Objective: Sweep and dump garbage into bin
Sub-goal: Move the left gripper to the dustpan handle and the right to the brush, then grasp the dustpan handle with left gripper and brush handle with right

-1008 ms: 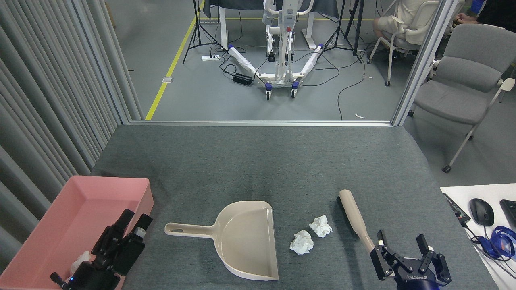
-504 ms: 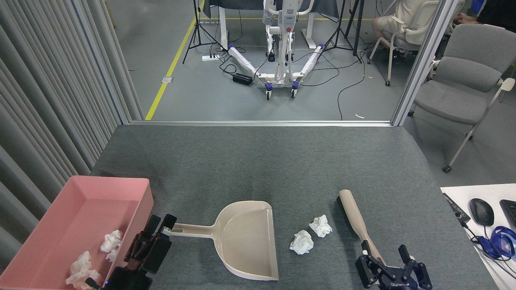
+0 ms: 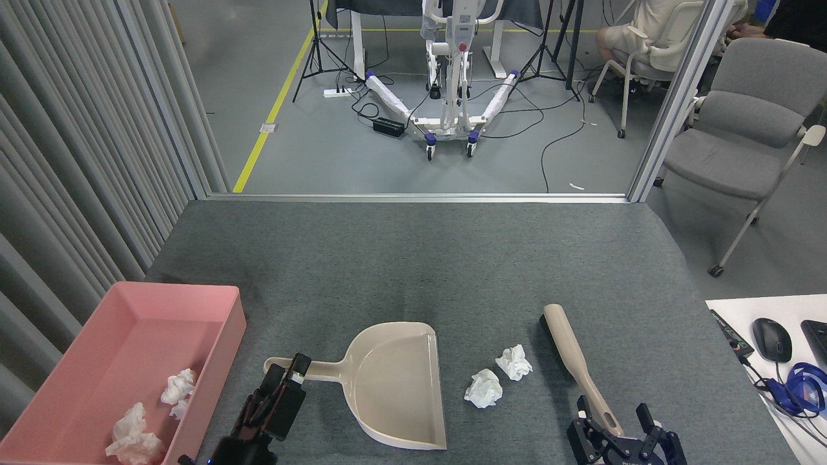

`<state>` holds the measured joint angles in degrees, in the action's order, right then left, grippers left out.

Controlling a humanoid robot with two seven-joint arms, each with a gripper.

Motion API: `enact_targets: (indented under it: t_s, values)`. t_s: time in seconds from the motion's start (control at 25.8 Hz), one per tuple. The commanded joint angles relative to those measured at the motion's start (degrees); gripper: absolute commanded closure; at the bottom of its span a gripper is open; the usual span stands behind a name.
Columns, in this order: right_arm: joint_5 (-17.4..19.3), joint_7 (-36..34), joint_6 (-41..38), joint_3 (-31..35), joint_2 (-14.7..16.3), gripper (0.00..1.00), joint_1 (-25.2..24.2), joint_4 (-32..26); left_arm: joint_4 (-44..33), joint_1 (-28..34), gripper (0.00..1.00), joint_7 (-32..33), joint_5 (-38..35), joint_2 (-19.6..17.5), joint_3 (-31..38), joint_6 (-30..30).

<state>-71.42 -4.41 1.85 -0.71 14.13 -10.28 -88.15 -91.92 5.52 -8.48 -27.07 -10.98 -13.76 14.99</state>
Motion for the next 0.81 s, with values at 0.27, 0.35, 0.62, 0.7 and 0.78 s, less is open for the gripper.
enact_targets:
  t_s: [0.27, 0.35, 0.62, 0.7, 0.78]
  values:
    - [0.0, -1.4, 0.0, 0.0, -0.1, 0.02, 0.2, 2.9, 7.2, -2.1, 0.02, -0.1, 0.1, 1.3, -0.1, 0.4]
    - [0.0, -1.4, 0.0, -0.1, -0.1, 0.02, 0.2, 2.9, 8.5, -2.3, 0.02, -0.2, 0.6, 1.5, 0.0, 0.3]
    - [0.0, -1.5, 0.0, -0.2, -0.2, 0.02, 0.4, 3.9, 14.7, -4.6, 0.02, -0.9, 6.1, 1.8, -0.1, 0.6]
    - [0.1, -1.6, -0.1, -0.3, -0.2, 0.02, 0.8, 4.8, 15.8, -5.1, 0.02, -1.0, 6.1, 1.8, -0.1, 0.3]
    - [0.1, -1.6, -0.2, -0.6, -0.2, 0.02, 1.6, 5.4, 17.0, -5.5, 0.02, -1.0, 6.1, 1.8, 0.0, 0.3]
